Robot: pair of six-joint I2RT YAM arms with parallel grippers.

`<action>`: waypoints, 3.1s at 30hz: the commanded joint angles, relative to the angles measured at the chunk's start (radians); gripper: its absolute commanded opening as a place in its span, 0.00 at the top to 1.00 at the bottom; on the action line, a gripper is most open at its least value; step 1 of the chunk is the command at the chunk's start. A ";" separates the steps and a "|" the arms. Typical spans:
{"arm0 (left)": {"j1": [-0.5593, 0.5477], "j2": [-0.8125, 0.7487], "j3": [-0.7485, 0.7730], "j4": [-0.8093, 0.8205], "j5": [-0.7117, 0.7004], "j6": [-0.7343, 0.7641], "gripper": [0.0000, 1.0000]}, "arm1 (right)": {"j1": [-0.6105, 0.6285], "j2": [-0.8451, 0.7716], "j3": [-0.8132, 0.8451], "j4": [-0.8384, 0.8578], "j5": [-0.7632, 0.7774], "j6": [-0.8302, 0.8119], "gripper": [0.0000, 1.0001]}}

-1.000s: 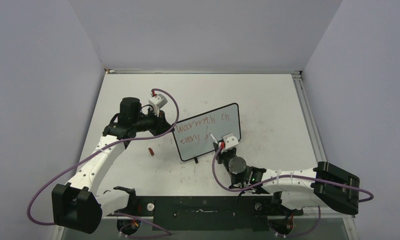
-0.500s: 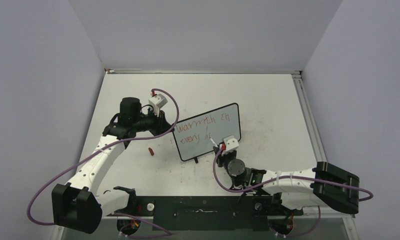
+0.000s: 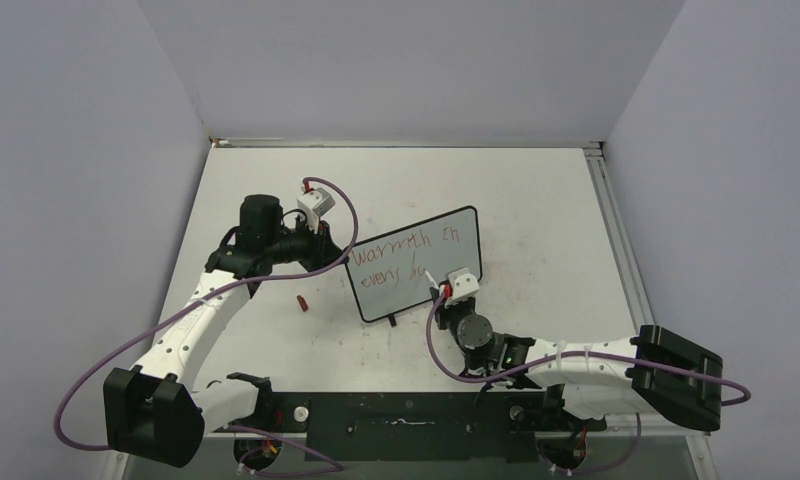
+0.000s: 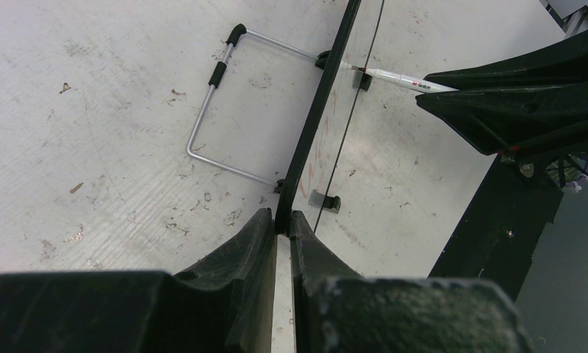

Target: Write a sentence on the whiteboard

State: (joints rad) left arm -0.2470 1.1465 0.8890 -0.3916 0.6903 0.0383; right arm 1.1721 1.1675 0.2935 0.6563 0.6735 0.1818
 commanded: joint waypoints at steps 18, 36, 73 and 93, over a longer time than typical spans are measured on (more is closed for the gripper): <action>0.004 0.006 -0.007 -0.041 -0.026 0.020 1.00 | 0.013 0.015 -0.011 -0.002 0.017 0.084 0.95; 0.003 0.005 -0.007 -0.040 -0.027 0.018 1.00 | -0.004 -0.105 0.013 -0.021 0.072 -0.001 0.95; 0.005 0.009 -0.007 -0.040 -0.025 0.018 1.00 | 0.021 0.001 -0.010 0.004 0.038 0.058 0.95; 0.004 0.009 -0.007 -0.041 -0.025 0.018 1.00 | -0.021 -0.044 0.021 0.033 0.079 -0.030 0.95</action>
State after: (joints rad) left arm -0.2466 1.1465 0.8890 -0.3916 0.6907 0.0380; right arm 1.1645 1.1355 0.2836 0.6342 0.7410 0.1867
